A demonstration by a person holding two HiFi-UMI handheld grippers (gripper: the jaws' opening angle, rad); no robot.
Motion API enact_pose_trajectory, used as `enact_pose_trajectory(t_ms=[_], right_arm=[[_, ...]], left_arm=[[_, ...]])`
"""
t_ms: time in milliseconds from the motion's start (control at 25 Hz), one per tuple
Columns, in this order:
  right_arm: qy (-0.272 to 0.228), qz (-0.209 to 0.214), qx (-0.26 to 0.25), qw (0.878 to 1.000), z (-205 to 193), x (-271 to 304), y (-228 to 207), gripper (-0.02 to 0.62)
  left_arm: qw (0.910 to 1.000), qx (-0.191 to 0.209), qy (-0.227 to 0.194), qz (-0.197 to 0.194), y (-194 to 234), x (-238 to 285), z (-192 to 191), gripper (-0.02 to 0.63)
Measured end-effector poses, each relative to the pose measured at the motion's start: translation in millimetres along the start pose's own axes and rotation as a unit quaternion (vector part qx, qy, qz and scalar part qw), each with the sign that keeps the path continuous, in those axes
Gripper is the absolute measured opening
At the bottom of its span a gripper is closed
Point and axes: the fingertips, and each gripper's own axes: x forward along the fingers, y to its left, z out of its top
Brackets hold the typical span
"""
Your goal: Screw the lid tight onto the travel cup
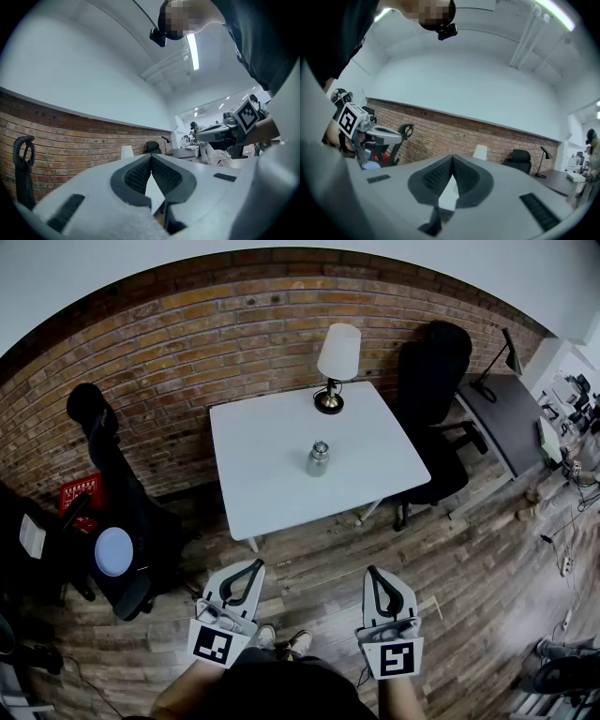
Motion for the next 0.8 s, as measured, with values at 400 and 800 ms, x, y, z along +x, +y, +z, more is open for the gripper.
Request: enact_pose_trajectory(t_ms=[400, 800], right_arm=[[0.014, 0.012, 0.025, 1.0, -19, -14, -12, 0.012], [0.021, 0.031, 0.048, 0.998, -47, -25, -30, 0.013]], left_arm=[[0.9999, -0.009, 0.01, 0.003, -16, 10, -3, 0.025], [0.9992, -0.009, 0.025, 0.03, -24, 12, -16, 0.025]])
